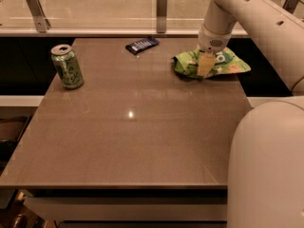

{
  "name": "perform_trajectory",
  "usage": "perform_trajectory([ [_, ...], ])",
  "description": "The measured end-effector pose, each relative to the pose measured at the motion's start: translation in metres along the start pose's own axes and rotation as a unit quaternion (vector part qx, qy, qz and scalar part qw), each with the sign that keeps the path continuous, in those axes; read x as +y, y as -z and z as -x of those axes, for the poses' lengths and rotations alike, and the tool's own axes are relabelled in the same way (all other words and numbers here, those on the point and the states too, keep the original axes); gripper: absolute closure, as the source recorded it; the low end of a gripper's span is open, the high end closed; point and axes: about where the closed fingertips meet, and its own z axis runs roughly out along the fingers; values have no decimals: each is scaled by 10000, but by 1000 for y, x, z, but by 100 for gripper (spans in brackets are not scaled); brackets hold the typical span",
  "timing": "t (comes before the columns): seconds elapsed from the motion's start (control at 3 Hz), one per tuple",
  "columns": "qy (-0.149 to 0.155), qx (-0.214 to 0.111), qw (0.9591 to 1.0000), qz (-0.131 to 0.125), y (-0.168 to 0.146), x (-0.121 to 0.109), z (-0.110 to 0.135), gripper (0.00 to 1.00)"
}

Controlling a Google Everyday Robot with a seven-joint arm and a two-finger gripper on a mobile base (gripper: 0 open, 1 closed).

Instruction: Move green rice chip bag near green can

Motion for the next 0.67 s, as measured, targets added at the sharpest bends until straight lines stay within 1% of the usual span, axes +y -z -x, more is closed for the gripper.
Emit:
perform_trajectory([
  [0.67,148,10,9999,-5,22,13,26,100],
])
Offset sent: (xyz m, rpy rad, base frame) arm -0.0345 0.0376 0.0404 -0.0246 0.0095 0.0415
